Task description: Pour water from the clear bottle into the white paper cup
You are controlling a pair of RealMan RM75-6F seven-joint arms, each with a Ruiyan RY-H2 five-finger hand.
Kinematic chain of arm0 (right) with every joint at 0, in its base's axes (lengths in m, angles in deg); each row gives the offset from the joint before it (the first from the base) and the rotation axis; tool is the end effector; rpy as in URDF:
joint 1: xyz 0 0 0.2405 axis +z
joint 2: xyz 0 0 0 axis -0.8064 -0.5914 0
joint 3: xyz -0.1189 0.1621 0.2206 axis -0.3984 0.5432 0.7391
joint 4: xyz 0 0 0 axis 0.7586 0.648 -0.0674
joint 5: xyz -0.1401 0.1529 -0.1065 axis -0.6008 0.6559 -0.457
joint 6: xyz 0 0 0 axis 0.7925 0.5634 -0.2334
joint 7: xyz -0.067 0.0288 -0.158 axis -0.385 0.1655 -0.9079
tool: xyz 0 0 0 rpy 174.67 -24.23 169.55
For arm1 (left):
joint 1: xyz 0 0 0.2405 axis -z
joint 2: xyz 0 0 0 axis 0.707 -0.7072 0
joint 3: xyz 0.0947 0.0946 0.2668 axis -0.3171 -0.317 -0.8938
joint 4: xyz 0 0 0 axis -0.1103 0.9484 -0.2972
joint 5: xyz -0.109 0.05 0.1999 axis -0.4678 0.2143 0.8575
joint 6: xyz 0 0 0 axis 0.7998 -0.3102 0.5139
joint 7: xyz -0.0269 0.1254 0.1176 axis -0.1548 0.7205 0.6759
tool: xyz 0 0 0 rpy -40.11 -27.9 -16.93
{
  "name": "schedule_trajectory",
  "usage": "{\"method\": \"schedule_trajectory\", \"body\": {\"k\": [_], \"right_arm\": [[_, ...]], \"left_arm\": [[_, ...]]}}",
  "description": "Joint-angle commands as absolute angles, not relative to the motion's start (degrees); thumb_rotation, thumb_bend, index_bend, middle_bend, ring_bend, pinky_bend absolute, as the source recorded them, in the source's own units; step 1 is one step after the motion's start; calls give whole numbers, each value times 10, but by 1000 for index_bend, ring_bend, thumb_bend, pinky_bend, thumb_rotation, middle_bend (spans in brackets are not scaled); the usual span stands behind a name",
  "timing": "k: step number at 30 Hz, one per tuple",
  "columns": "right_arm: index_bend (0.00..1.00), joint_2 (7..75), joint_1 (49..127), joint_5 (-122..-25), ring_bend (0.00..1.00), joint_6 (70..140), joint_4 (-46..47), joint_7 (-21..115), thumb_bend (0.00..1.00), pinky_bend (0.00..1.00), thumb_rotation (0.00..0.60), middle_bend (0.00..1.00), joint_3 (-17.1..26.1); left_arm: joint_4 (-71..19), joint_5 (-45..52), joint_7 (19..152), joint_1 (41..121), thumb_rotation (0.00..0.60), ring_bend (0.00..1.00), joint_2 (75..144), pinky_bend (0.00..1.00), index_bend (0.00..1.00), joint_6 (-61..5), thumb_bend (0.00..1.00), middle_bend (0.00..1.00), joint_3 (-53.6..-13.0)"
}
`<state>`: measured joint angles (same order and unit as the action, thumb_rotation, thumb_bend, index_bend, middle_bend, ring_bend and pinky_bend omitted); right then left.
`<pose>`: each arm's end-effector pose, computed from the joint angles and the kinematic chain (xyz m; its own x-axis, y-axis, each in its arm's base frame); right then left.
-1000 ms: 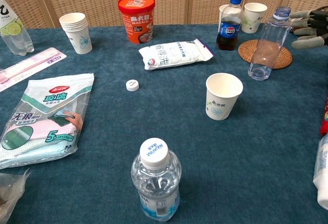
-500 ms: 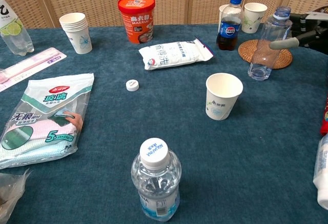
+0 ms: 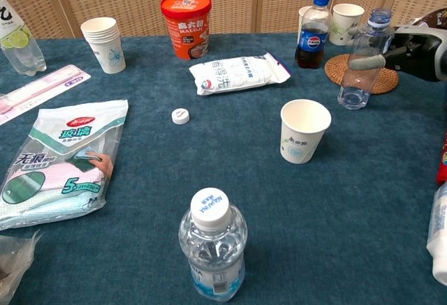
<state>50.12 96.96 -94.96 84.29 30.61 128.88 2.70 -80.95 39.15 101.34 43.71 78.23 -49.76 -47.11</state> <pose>-0.2988 -0.4908 -0.0066 -0.5805 -0.3656 0.7275 -0.8074 0.1432 -0.5723 -0.2300 0.1487 0.1681 0.2891 0.1305 0.9484 0.9567 -0.0756 -0.2812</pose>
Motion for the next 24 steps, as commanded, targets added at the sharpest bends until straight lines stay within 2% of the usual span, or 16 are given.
{"method": "schedule_trajectory", "body": {"k": [1, 4, 6, 11, 15, 24], "right_arm": [[160, 514, 974, -946, 59, 833, 325, 1303, 203, 52, 600, 170, 25], [359, 525, 975, -943, 232, 827, 343, 1317, 248, 199, 600, 320, 23], [458, 533, 975, -941, 353, 822, 356, 1330, 299, 250, 600, 377, 22], [521, 551, 974, -939, 414, 821, 385, 1345, 358, 291, 600, 442, 21], [582, 561, 974, -937, 489, 831, 400, 1348, 363, 356, 600, 528, 24], [597, 552, 968, -941, 506, 880, 385, 1314, 348, 377, 600, 545, 31]], "left_arm": [[-809, 391, 1012, 435, 526, 75, 781, 0, 205, -499, 416, 161, -472], [-808, 392, 1012, 434, 526, 75, 781, 0, 205, -501, 416, 161, -472], [-808, 391, 1012, 433, 528, 75, 781, 0, 206, -501, 415, 161, -471], [-809, 388, 1014, 435, 530, 75, 779, 0, 205, -502, 415, 161, -466], [-808, 387, 1012, 436, 527, 75, 778, 0, 205, -504, 416, 162, -462], [-806, 383, 1008, 439, 527, 75, 775, 0, 205, -501, 416, 161, -458]]}}
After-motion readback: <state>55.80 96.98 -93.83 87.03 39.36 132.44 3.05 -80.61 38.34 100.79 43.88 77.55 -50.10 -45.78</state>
